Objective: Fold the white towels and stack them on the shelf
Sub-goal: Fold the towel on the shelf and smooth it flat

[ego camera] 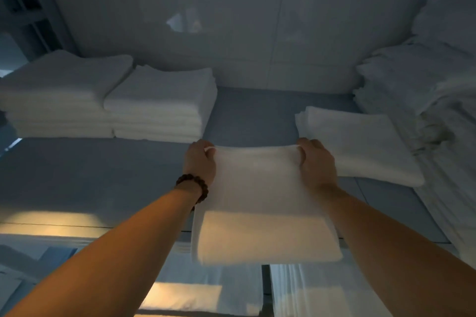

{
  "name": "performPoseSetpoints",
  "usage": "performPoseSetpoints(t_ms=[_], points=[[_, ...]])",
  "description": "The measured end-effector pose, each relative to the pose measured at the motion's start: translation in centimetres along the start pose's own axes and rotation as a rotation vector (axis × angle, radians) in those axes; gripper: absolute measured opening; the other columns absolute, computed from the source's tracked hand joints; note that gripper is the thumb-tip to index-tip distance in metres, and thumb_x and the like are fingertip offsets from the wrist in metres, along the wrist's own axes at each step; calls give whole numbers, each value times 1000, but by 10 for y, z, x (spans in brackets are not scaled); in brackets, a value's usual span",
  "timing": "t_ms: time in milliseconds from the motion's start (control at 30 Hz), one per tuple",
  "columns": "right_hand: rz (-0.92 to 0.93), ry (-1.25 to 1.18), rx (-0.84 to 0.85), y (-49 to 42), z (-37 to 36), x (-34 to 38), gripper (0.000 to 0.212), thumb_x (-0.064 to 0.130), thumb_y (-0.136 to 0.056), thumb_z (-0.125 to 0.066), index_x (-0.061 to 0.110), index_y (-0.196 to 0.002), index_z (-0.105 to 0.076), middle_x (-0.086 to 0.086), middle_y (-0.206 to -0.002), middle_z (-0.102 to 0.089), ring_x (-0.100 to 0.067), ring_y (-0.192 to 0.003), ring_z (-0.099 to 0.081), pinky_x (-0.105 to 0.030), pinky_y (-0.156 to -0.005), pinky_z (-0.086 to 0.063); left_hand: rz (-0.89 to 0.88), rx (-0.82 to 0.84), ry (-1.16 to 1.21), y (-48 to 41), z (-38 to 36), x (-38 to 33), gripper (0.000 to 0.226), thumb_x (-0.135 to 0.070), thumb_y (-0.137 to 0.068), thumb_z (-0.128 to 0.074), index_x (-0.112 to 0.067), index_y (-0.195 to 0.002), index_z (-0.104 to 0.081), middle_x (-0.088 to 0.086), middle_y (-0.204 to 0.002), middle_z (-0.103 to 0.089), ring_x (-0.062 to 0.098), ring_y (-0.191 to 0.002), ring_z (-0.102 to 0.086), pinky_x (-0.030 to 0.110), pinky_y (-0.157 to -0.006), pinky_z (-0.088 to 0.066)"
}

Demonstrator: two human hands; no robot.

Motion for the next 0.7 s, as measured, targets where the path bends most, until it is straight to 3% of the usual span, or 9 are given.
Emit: performPoseSetpoints(t_ms=[200,300,367,433,533,600,700], points=[[44,322,285,-8,-39,-7,42,9,-95,-35,16,-136,-41,-14,-135,-42,-38,-111,-56,-43,-86,-50,-56,35,-151,-17,-26,15,14,-4,-94,-44,1,-100,-56,21,-104,-55,33,-96,-54,27,-72,-34],[35,289,284,-7,-39,3,49,14,-96,-35,19,-145,-29,-11,-155,-16,-34,-138,-25,-46,-104,-39,-136,41,-300,-15,-20,-1,26,-4,-91,-47,-6,-116,-54,17,-123,-45,33,-111,-44,38,-91,-37],[216,273,217,5,-38,16,51,19,-95,-38,20,-145,-30,-10,-158,-10,-31,-145,-11,-45,-115,-22,-294,44,-371,-1,-19,-18,34,-4,-88,-47,-11,-120,-55,15,-132,-44,33,-120,-40,42,-97,-34],[347,262,265,23,-45,25,50,33,-96,-34,28,-145,-30,-4,-159,-12,-28,-146,-5,-51,-118,-7,-415,191,-447,21,-31,-32,38,-15,-91,-44,-16,-129,-51,12,-145,-35,30,-134,-30,43,-106,-25],[247,300,485,33,-70,19,52,47,-98,-16,42,-147,-2,8,-159,5,-25,-146,14,-62,-112,7,-339,471,-596,42,-62,-26,50,-37,-99,-24,-29,-148,-18,1,-159,1,25,-145,5,46,-115,4],[200,325,510,26,-81,14,51,48,-98,-12,44,-146,6,9,-158,11,-24,-145,17,-64,-111,7,-283,504,-662,38,-74,-13,54,-47,-97,-15,-36,-148,-4,-3,-158,11,24,-144,15,49,-114,12],[190,314,467,10,-91,14,50,49,-98,-10,46,-144,8,10,-158,11,-22,-145,15,-63,-110,11,-308,434,-726,18,-81,1,57,-59,-92,-8,-42,-146,2,-6,-158,12,27,-144,15,53,-111,15]])
Point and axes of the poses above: each hand's wrist, its own y-axis away from the middle knuckle, its own z-axis out of the back of the hand, x = y × z, the point moved 3 cm from there along -y, towards the middle knuckle
